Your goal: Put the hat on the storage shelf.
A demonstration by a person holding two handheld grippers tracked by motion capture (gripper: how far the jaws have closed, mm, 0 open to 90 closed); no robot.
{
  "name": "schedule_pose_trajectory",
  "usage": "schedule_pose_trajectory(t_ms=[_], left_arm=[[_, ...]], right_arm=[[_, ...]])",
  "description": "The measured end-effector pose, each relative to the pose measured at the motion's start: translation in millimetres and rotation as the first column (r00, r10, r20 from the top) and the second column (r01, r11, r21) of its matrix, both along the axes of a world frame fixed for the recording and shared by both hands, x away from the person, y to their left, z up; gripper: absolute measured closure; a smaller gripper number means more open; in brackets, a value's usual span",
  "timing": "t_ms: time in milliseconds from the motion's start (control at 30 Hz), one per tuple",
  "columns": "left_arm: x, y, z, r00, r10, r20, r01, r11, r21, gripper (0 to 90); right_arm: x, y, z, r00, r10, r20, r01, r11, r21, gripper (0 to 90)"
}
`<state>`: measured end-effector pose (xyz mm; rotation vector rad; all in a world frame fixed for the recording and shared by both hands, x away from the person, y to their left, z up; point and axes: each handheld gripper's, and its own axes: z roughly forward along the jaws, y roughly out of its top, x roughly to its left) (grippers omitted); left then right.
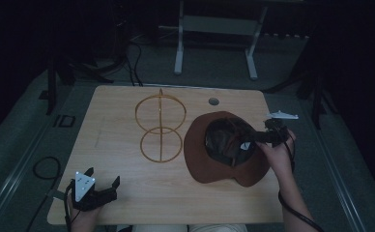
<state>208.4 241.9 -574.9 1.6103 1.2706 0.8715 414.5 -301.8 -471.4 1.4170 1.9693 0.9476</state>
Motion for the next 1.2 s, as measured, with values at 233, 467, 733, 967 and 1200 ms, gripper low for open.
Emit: schedule_pose_trajectory(t_ms=[233,467,733,967,1200], left_arm=[[-0.4,-3.1,1.2,0.9990,-0.044,0.011,0.044,0.9989,0.017,4.0],[-0.8,-6.4,3.9,0.9973,-0.074,0.005,0.074,0.9972,0.011,4.0],[0.4,-7.4,3.3,0.9974,-0.071,-0.010,0.071,0.9974,0.014,4.0],[-1.0,-3.6,3.5,0.9986,-0.053,-0.003,0.053,0.9986,0.000,5.2],[-1.3,-0.9,3.2,0.9990,-0.043,-0.004,0.043,0.9990,-0.008,5.9]], right_arm=[[24.5,3.0,-18.9,0.9966,-0.004,-0.083,0.005,1.0000,0.005,13.5],[39.8,15.8,-38.7,0.9921,-0.013,-0.125,0.003,0.9971,-0.076,25.6],[49.3,26.5,-54.6,0.9900,-0.016,-0.140,-0.007,0.9865,-0.164,43.9],[47.2,42.0,-67.4,0.9944,-0.013,-0.105,-0.027,0.9273,-0.373,59.9],[43.2,38.6,-67.5,0.9961,-0.063,-0.062,0.036,0.9294,-0.367,82.7]])
